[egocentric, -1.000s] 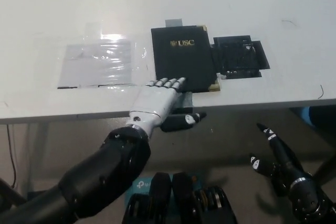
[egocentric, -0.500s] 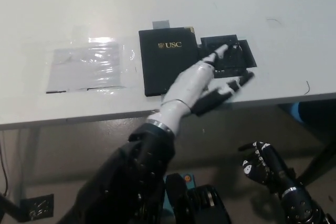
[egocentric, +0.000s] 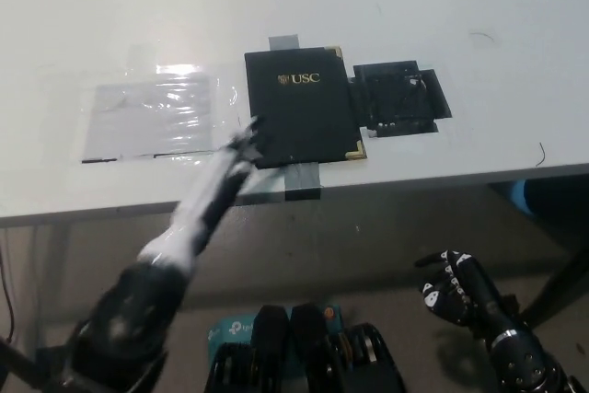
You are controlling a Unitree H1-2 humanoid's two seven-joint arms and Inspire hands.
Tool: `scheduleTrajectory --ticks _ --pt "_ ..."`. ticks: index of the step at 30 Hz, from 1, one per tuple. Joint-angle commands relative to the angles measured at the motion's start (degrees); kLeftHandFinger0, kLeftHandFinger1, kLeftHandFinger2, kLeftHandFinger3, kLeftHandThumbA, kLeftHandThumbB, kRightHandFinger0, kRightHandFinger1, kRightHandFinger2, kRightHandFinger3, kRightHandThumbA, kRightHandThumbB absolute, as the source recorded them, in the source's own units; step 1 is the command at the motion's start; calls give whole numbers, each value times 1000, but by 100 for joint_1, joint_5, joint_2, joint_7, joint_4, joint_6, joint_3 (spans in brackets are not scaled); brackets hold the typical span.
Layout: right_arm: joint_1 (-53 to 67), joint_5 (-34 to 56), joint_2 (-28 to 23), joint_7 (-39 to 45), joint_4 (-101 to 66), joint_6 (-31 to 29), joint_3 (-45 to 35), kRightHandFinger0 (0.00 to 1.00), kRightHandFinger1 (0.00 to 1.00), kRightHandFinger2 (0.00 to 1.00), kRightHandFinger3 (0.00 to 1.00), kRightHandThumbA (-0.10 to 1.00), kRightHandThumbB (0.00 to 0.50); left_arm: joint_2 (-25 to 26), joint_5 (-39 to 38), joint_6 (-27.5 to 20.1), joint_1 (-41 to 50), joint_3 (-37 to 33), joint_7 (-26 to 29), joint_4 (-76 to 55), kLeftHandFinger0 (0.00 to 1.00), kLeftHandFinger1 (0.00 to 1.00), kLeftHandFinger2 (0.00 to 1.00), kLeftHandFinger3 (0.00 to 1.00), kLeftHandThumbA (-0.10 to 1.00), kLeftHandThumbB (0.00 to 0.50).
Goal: The robot uses its left hand to push the cover of the diary kept in the middle of the desk towards the right to close it
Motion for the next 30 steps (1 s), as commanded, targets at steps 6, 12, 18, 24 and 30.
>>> scheduleTrajectory --ticks 6,12,18,24,30 --pt "-207 1025 402 -49 -743 -108 -1040 299 318 404 613 336 60 -111 -5175 -1005 2934 4532 -753 -779 1000 1000 1000 1000 1000 212" --pt "-199 920 413 -22 -703 -136 -1059 308 320 412 644 372 60 90 -3843 -1097 3238 4442 -1190 -59 1000 1000 1000 1000 1000 209" --pt "-210 851 456 51 -720 -134 -1139 308 318 409 635 387 64 66 -2958 -1298 3231 4466 -1076 226 1000 1000 1000 1000 1000 290" --pt "-199 781 526 77 -776 -83 -1236 323 330 416 609 361 54 -33 -2762 -1436 3064 4652 -1029 478 1000 1000 1000 1000 1000 335" --pt "-235 805 550 72 -716 -162 -1267 296 332 427 604 346 45 -98 -2850 -1592 2945 4759 -1039 567 984 1000 1000 1000 1000 319"
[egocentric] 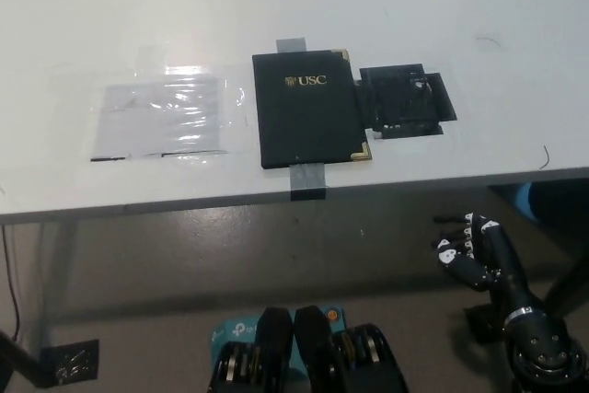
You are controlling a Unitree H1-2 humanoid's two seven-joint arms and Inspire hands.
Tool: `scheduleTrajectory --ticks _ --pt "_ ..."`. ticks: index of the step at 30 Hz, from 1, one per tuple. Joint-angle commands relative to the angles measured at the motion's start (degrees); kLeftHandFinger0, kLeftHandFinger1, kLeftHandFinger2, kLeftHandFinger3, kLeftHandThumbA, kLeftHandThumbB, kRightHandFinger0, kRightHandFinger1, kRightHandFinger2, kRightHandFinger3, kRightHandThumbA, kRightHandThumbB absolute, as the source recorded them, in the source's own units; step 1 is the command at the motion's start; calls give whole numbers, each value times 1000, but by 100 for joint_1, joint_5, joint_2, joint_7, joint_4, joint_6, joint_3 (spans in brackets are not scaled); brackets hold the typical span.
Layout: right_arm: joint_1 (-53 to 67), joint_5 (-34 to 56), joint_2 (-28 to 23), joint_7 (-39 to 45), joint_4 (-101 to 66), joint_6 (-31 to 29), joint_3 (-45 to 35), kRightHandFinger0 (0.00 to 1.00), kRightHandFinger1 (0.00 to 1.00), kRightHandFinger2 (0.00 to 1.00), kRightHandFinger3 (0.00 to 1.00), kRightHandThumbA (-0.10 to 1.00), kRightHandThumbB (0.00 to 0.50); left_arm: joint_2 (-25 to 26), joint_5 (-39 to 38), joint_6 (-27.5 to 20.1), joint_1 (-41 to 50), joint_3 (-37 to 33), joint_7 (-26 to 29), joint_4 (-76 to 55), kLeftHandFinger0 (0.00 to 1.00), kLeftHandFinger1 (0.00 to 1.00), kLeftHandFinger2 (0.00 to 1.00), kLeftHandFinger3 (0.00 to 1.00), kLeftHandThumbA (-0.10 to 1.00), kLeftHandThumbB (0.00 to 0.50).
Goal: The robot uses its left hand to push the cover of the diary kept in the middle of the desk towards the right to close it
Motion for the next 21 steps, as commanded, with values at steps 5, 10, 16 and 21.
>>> scheduleTrajectory --ticks 5,10,16,21 --pt "-187 135 17 43 -128 -161 -70 290 333 425 609 349 45 37 -262 -510 -31 128 -250 6 947 1000 1000 1000 1000 318" --pt "-194 119 5 39 -115 -164 -60 287 321 411 614 353 49 24 -252 -503 -45 117 -215 -38 924 1000 1000 1000 1000 285" --pt "-172 173 35 20 -83 -189 -104 279 319 410 609 352 53 79 -65 -500 -41 19 -168 -115 918 992 1000 1000 1000 319" --pt "-143 188 31 22 -119 -163 -119 281 316 403 619 365 61 94 139 -437 -3 -94 -78 -220 885 973 1000 1000 1000 274"
